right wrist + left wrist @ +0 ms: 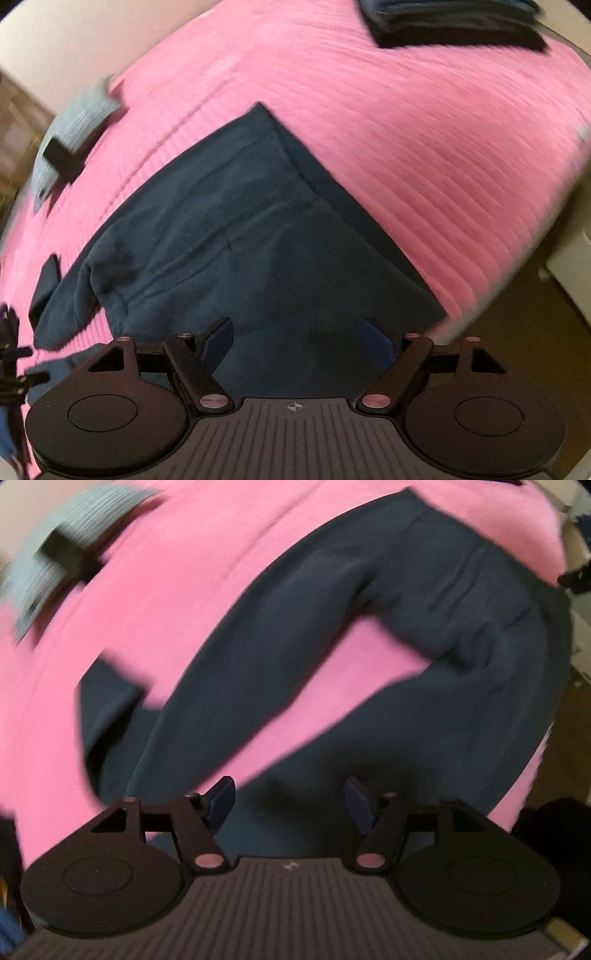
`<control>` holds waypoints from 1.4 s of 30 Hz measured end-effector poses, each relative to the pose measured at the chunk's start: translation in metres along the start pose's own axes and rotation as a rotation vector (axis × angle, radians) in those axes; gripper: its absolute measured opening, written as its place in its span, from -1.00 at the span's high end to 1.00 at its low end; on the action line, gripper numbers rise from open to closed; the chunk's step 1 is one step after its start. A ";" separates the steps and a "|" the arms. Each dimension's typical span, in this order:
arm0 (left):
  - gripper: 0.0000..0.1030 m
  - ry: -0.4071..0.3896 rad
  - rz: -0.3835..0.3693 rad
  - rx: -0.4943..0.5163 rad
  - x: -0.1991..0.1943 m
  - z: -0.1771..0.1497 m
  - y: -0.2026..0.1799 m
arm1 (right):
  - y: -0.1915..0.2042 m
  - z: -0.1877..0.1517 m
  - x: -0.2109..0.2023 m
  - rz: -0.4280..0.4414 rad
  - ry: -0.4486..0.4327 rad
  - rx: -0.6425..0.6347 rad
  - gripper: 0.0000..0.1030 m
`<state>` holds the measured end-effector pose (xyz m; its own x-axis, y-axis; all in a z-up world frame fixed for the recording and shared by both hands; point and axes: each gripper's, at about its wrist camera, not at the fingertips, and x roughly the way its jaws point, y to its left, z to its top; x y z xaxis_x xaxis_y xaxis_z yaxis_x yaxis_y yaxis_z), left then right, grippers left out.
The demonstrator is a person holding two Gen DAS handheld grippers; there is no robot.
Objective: Fold clothes
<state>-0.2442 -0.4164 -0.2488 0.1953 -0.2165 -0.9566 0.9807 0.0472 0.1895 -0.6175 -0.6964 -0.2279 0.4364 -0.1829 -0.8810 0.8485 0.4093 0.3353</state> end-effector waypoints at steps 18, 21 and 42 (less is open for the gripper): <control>-0.07 0.033 0.375 0.581 0.043 -0.229 0.079 | 0.237 -0.138 0.059 0.131 0.208 -0.358 -0.54; -0.05 0.016 0.394 0.677 0.065 -0.246 0.096 | 0.263 -0.156 0.069 0.125 0.220 -0.407 -0.54; 0.96 -0.001 0.276 0.585 -0.036 -0.327 0.091 | 0.300 -0.204 0.069 0.049 0.224 -0.469 -0.82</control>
<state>-0.1629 -0.0851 -0.2699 0.4408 -0.2730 -0.8551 0.7345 -0.4379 0.5184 -0.3937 -0.4041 -0.2556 0.3538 0.0215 -0.9351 0.5812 0.7783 0.2378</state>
